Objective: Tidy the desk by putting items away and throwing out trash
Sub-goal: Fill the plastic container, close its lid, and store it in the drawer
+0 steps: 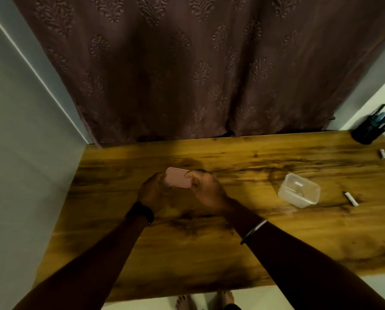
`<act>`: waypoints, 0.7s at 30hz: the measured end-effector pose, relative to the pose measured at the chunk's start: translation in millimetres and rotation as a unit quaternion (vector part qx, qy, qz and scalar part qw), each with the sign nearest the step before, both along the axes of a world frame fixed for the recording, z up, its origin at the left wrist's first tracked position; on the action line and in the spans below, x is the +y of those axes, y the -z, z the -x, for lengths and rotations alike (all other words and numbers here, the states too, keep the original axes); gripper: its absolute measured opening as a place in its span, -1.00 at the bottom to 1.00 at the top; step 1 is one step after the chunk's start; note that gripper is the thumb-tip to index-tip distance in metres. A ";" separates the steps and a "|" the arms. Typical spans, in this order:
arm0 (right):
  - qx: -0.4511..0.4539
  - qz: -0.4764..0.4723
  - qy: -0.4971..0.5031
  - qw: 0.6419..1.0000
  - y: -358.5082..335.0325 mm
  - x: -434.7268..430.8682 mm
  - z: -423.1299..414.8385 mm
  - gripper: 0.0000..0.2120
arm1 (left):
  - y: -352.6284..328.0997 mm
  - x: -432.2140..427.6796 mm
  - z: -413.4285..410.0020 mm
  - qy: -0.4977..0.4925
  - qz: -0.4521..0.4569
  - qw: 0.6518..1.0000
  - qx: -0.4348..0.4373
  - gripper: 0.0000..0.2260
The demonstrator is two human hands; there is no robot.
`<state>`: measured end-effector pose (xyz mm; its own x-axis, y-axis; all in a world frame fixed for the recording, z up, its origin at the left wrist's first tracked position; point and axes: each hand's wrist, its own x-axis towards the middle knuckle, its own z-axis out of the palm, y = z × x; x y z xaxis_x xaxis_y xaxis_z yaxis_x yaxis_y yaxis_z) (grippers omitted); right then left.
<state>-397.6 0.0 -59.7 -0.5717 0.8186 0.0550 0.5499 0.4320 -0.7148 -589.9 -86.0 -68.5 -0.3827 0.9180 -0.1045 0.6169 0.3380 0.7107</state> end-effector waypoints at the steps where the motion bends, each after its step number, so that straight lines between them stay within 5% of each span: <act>1: 0.010 0.006 -0.015 1.000 -1.0 -0.8 -4.9 -0.64 | -4.6 3.9 -8.8 0.011 -0.023 0.998 -0.058 -0.59; 5: 0.047 0.074 -0.027 0.996 -6.6 -0.6 -28.9 -0.77 | -23.8 19.8 -58.6 0.007 -0.087 0.973 -0.214 -0.90; 8: 0.101 0.102 0.049 0.989 -12.2 4.0 -52.8 -0.94 | -36.8 28.9 -98.6 -0.002 -0.073 0.941 -0.330 -0.75; 15: 0.222 0.128 0.088 0.963 -12.6 12.1 -157.8 -0.77 | -42.1 51.8 -189.0 0.096 -0.033 0.931 -0.351 -0.78; 21: 0.218 0.183 0.091 0.954 8.8 25.0 -273.6 -0.66 | -38.5 72.3 -287.6 0.147 0.043 0.930 -0.335 -0.87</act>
